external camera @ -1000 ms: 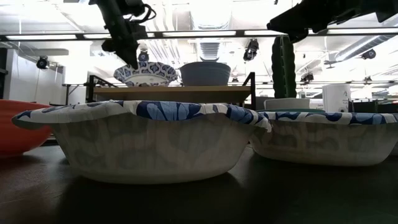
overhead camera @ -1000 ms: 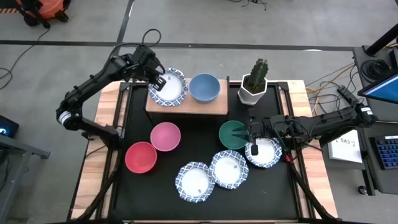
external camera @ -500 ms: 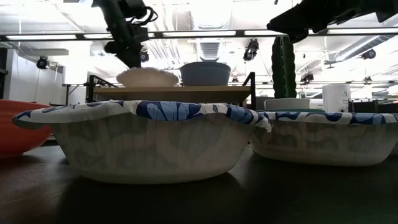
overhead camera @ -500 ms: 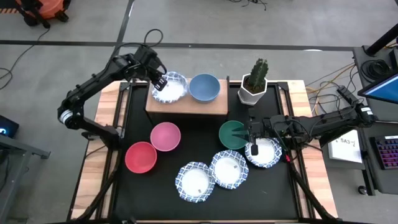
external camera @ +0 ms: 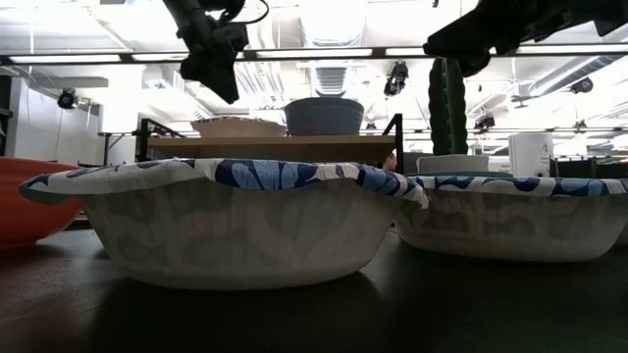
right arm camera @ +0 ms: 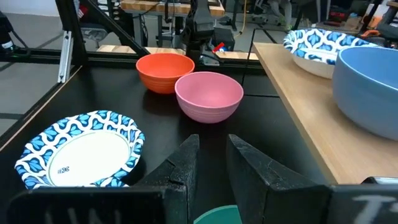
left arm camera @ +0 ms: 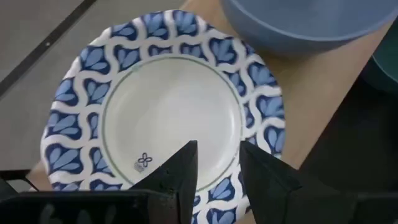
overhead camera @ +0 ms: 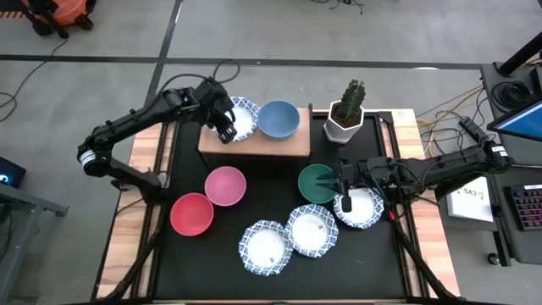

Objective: Place and stack bowls onto a shelf
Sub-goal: Stack the green bowl on top of the blue bowl on the shelf

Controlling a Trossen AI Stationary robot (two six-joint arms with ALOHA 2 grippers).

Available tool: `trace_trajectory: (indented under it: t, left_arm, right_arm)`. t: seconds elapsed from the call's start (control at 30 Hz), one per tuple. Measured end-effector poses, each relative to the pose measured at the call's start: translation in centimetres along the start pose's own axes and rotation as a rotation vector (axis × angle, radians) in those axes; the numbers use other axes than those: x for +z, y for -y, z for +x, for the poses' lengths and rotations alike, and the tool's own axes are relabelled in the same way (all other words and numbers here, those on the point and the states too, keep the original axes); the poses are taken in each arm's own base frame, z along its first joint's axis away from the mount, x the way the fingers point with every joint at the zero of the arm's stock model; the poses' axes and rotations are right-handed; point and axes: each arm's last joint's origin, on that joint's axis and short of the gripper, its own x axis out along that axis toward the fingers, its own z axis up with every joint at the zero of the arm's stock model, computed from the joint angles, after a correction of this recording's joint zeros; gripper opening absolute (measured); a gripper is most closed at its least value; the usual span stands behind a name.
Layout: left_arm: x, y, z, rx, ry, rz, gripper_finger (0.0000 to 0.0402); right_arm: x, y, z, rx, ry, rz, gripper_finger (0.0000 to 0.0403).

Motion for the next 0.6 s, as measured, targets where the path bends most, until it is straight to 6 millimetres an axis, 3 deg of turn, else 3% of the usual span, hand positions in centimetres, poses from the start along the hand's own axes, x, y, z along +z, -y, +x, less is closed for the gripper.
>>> trace_trajectory:
  t: [0.37,0.6]
  left_arm:
    - [-3.0,2.6,-0.3,0.101,0.000,0.036,0.0079]
    - [-5.6,5.4,-2.3,-0.016,0.141,0.016,0.0072]
  right_arm:
    - [0.0,-0.1,0.0,0.010,-0.005,0.123,0.0073]
    - [-0.5,0.0,-0.1,-0.010,-0.087,0.276,0.0073]
